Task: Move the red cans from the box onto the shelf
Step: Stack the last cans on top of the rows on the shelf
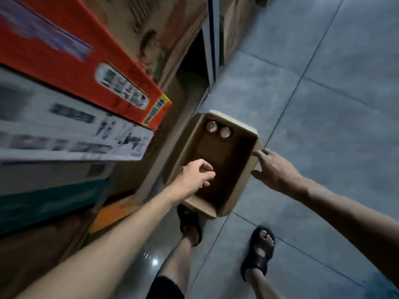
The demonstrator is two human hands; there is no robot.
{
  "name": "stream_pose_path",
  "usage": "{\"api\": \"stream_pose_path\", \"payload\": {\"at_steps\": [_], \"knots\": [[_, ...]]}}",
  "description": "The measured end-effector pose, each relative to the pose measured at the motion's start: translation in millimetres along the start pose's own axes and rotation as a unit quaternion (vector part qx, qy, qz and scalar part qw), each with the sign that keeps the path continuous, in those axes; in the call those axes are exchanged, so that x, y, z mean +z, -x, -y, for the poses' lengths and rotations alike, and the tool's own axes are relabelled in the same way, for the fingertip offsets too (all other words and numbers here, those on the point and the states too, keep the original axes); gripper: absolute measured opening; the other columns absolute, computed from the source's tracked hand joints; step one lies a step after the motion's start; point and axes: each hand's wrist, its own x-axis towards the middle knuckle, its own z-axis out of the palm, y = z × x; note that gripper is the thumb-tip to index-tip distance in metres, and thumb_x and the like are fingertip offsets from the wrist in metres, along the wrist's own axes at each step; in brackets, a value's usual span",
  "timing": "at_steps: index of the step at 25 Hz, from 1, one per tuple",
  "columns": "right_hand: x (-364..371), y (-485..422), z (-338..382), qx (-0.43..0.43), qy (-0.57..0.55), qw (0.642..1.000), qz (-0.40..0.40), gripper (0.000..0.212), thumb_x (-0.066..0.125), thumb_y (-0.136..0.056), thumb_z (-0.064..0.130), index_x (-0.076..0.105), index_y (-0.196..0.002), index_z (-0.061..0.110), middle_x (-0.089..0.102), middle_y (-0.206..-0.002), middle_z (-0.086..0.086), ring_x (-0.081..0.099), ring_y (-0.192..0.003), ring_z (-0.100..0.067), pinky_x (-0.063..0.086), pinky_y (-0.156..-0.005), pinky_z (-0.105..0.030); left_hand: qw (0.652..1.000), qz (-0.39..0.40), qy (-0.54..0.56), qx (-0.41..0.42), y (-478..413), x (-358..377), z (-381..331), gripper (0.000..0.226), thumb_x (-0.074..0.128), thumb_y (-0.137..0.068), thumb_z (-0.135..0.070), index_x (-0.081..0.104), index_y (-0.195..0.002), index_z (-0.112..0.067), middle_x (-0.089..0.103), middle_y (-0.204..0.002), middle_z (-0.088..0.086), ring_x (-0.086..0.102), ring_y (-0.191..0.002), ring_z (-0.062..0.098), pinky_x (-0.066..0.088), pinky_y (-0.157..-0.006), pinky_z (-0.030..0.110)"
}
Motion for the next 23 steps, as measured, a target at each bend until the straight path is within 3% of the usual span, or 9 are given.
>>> {"api": "stream_pose_path", "payload": {"at_steps": [3,5,8,11,14,17,20,23], "knots": [[84.3,-116.1,-20.0,-0.036,0.083,0.996,-0.004,0.059,0.063,-0.087,0.029,0.041,-0.139,0.014,0.048,-0.134,-0.010,0.053,-0.117,-0.029,0.052,-0.079,-0.039,1.000,0.001,0.007,-0.020,-113.9,22.4,59.6,0.008,0.064,-0.087,-0.017,0.060,-0.087,-0.025,0.071,-0.089,0.003,0.068,-0.070,0.013,0.050,-0.063,0.025],[128.5,-184.0,-18.2,-0.052,0.136,0.989,-0.030,0.065,0.059,-0.087,0.020,0.033,-0.145,0.011,0.039,-0.144,-0.013,0.048,-0.122,-0.031,0.049,-0.086,-0.039,0.999,-0.001,0.018,-0.034,-169.9,33.6,91.4,0.007,0.065,-0.088,-0.014,0.062,-0.092,-0.019,0.071,-0.090,0.006,0.068,-0.074,0.017,0.050,-0.066,0.028],[170.8,-251.7,-21.1,-0.052,0.210,0.973,-0.081,0.055,0.042,-0.094,0.013,0.032,-0.147,0.005,0.036,-0.148,-0.019,0.038,-0.132,-0.034,0.039,-0.100,-0.040,0.997,-0.016,0.051,-0.059,-219.8,42.6,122.1,0.015,0.064,-0.089,-0.009,0.062,-0.103,-0.010,0.068,-0.093,0.011,0.067,-0.080,0.023,0.049,-0.069,0.030],[199.5,-283.4,-32.5,-0.054,0.294,0.944,-0.141,0.039,0.041,-0.096,0.013,0.053,-0.130,0.000,0.056,-0.128,-0.020,0.048,-0.124,-0.034,0.040,-0.098,-0.040,0.994,-0.031,0.077,-0.071,-250.6,46.3,140.7,0.017,0.064,-0.089,-0.005,0.061,-0.105,-0.009,0.067,-0.094,0.011,0.065,-0.080,0.024,0.049,-0.072,0.032],[207.9,-289.6,-34.6,-0.083,0.328,0.921,-0.195,0.015,0.062,-0.085,0.012,0.070,-0.094,0.003,0.067,-0.092,-0.017,0.062,-0.094,-0.033,0.049,-0.076,-0.037,0.994,-0.027,0.087,-0.066,-260.2,48.9,145.0,0.017,0.065,-0.088,-0.006,0.060,-0.104,-0.011,0.067,-0.094,0.011,0.065,-0.079,0.023,0.050,-0.070,0.029],[201.1,-284.2,-36.7,-0.110,0.367,0.907,-0.175,0.018,0.057,-0.085,0.012,0.073,-0.089,0.007,0.066,-0.088,-0.013,0.060,-0.090,-0.030,0.046,-0.078,-0.036,0.995,-0.015,0.081,-0.064,-256.0,48.1,143.5,0.018,0.066,-0.087,-0.008,0.061,-0.104,-0.012,0.068,-0.096,0.012,0.067,-0.079,0.022,0.051,-0.068,0.028],[184.9,-270.6,-33.4,-0.093,0.309,0.938,-0.124,0.023,0.057,-0.077,0.016,0.071,-0.093,0.008,0.062,-0.098,-0.018,0.056,-0.097,-0.034,0.045,-0.074,-0.038,0.999,-0.023,0.005,-0.026,-249.7,44.7,139.6,0.032,0.073,-0.082,-0.014,0.060,-0.111,-0.014,0.070,-0.105,0.008,0.069,-0.092,0.022,0.053,-0.085,0.034],[158.8,-251.2,-29.5,-0.106,0.106,0.988,-0.026,0.047,0.080,-0.062,0.040,0.063,-0.098,0.015,0.053,-0.093,-0.007,0.058,-0.081,-0.024,0.038,-0.057,-0.028,0.990,-0.052,-0.120,0.046,-241.7,38.4,131.3,0.079,0.083,-0.070,-0.024,0.042,-0.138,-0.021,0.056,-0.134,0.002,0.054,-0.120,0.017,0.042,-0.101,0.029]]}}
